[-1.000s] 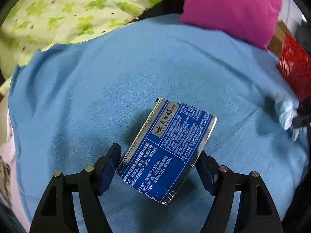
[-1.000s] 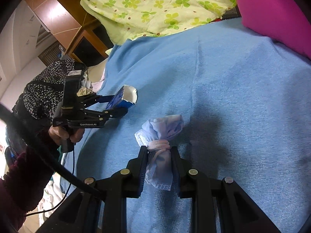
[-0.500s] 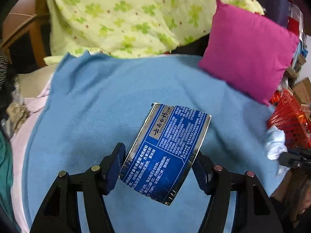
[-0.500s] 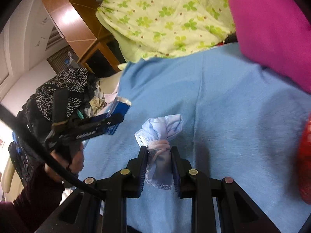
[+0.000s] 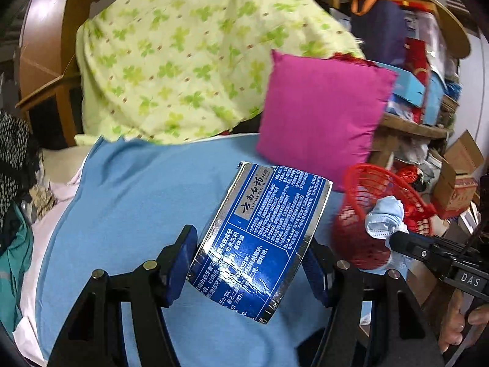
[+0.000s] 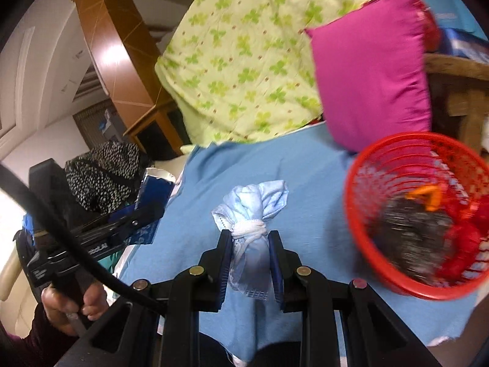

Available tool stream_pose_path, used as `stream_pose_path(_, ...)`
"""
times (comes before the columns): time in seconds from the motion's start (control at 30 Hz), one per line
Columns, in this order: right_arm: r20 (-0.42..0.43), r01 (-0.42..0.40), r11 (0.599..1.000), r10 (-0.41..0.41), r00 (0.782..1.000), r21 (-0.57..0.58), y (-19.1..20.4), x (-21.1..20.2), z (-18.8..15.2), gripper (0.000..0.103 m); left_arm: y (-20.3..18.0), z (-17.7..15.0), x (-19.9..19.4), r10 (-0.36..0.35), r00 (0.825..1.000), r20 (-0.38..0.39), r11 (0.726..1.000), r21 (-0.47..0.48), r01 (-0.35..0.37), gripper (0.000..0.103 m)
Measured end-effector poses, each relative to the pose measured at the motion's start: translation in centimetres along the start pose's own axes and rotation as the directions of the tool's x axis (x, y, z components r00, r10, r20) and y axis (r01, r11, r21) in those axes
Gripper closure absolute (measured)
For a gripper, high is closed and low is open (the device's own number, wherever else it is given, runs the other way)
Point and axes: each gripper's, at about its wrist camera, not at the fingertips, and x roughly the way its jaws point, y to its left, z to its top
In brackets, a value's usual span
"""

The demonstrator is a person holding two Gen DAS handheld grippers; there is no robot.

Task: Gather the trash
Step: 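Carry the blue box and white tissue toward the red wastebasket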

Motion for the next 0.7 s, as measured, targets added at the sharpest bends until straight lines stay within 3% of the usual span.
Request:
stream_pose_path(0.33, 0.097, 0.043, 0.997, -0.05, 0.994, 0.072, -3.9, -7.3, -0.8, 0.078, -7.0, 0.5, -2.9, -0.05, 0.999, 0.003, 0.998, 0.042, 0.05, 0.035)
stream_pose_path(0.7, 0.156, 0.057, 0.992, -0.074, 0.985, 0.113, -5.8, -11.3, -1.5, 0.078, -11.7, 0.2, -4.8, -0.088, 0.996, 0.008, 0.991, 0.105, 0.086, 0.035)
